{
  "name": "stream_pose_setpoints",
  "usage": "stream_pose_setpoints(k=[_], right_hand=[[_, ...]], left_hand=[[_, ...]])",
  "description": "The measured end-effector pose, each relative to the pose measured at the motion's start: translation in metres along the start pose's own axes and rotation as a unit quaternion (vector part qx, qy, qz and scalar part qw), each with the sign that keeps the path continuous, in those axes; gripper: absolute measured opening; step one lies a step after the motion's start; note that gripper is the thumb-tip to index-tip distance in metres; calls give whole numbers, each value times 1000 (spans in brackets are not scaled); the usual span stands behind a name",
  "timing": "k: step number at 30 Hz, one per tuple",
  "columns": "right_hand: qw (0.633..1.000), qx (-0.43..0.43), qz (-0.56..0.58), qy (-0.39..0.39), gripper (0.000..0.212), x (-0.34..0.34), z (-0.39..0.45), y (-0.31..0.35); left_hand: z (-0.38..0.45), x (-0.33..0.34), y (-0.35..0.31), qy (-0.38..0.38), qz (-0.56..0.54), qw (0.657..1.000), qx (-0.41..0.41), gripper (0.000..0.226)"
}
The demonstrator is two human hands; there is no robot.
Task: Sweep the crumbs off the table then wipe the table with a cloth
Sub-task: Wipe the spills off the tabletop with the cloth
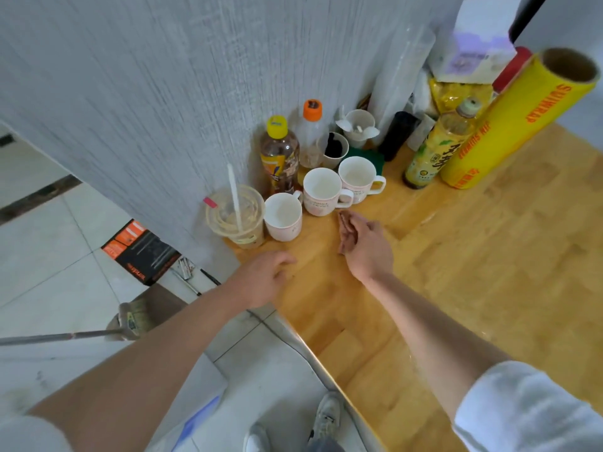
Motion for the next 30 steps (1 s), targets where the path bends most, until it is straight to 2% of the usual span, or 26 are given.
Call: stream_pose_setpoints(k=[3,5,7,10,11,13,15,17,20,23,25,28,30], right_hand=[[979,-176,32,93,42,31,-46,51],[960,-231,51,149,38,31,-63,58],[965,-207,51,152,34,22,-65,45],[993,-79,39,80,34,17,-60,29],[993,-78,34,80,35,21,-62,35],[980,-161,45,107,38,32,-71,60],[960,-234,56,143,42,37,-77,76],[954,-252,44,156,42,45,-69,85],[966,-220,23,133,47,64,-45,108],[968,-210,17,140,45,83,-30,138],[951,-259,26,168,42,79,-44,136],[931,-310,38,190,41,44,-81,85],[963,-234,37,131,34,6,-85,25]], left_hand=[[-13,-8,18,-95,-34,993,-64,15],[-23,-18,33,-159,-76,971,-159,29],[-26,-28,42,-217,-138,945,-202,56],[-16,-37,39,-253,-247,917,-185,91],[-11,-36,35,-250,-277,912,-171,96],[-1,-33,32,-249,-314,902,-162,101],[4,-32,32,-267,-334,888,-168,97],[3,-35,36,-284,-339,883,-153,91],[-9,-41,45,-317,-357,874,-90,82],[-25,-43,57,-331,-293,886,-142,85],[-33,-36,61,-330,-256,897,-146,85],[-41,-26,51,-299,-246,916,-102,81],[-41,-16,40,-244,-243,937,-61,80]])
Point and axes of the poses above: each hand's wrist, its own z-axis towards the middle knuckle, its own x-axis out of the palm, y = z × x, the point moved 2 cm from there along z, towards the middle knuckle, and after that the axes turned 11 degrees about -x, right-handed, at the moved point
